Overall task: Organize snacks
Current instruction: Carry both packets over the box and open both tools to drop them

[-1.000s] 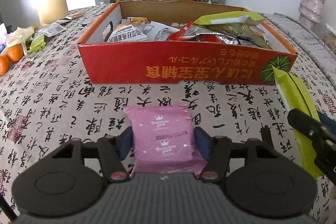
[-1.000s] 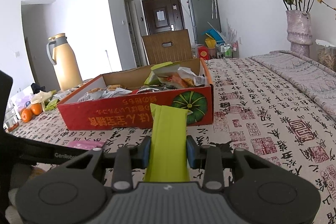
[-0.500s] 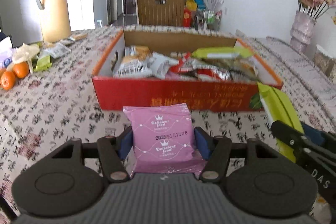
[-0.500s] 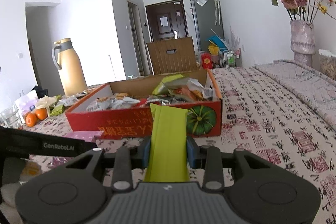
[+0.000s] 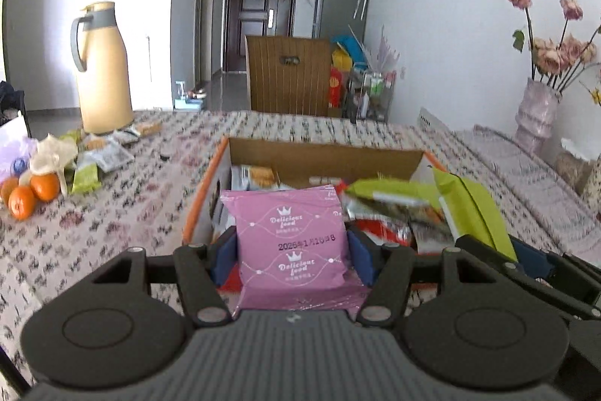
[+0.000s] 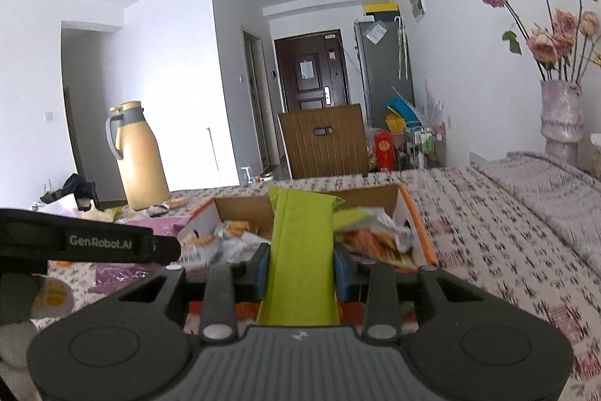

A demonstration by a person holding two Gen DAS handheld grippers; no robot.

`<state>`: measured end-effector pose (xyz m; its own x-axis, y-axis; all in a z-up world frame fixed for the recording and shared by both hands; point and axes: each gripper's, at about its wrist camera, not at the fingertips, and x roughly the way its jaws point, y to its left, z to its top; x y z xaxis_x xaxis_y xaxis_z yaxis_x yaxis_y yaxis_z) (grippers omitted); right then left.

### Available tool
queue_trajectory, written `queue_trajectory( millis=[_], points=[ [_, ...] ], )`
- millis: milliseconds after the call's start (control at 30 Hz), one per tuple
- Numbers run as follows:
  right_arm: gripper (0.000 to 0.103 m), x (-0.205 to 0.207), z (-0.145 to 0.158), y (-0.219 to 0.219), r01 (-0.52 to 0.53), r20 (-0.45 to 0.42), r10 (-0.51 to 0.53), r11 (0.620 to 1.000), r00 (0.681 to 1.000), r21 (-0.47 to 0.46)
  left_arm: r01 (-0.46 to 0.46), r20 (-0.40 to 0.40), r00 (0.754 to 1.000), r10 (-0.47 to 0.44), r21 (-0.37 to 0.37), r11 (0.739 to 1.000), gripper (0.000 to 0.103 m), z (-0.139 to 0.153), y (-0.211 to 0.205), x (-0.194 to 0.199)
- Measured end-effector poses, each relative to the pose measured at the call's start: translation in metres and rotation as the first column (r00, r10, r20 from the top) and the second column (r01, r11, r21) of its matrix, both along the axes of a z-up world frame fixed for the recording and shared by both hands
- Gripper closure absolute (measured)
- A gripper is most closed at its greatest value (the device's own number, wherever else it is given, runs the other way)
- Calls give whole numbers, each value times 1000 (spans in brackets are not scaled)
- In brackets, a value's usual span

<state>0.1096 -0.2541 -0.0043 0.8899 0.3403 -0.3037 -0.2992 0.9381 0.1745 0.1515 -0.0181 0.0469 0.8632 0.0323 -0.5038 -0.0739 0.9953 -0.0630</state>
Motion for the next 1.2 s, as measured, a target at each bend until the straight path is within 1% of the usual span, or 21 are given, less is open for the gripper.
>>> queue_trajectory(
  millis=[267, 400, 667, 833, 1033, 1200],
  points=[
    [70, 31, 18, 18, -2, 44, 3, 1000, 999, -19, -23, 47, 999, 23, 4, 1000, 40, 18, 9, 26],
    [70, 48, 24, 24, 4, 56, -3, 1000, 998, -26, -36, 56, 998, 36, 9, 999, 40, 24, 13, 45],
    [70, 85, 31, 34, 12, 72, -9, 999, 997, -38, -50, 63, 997, 49, 12, 999, 40, 27, 19, 80],
    [70, 111, 27, 40, 12, 63, -10, 999, 998, -39, -68, 57, 996, 68, 2, 998, 40, 20, 24, 103],
    [70, 131, 7, 40, 2, 16, -1, 999, 1000, -33, -88, 44, 995, 89, -26, 996, 40, -2, 38, 120],
    [70, 140, -6, 45, 0, -27, -1, 999, 1000, -47, -71, -16, 997, 71, -34, 997, 40, -19, 44, 132]
  ],
)
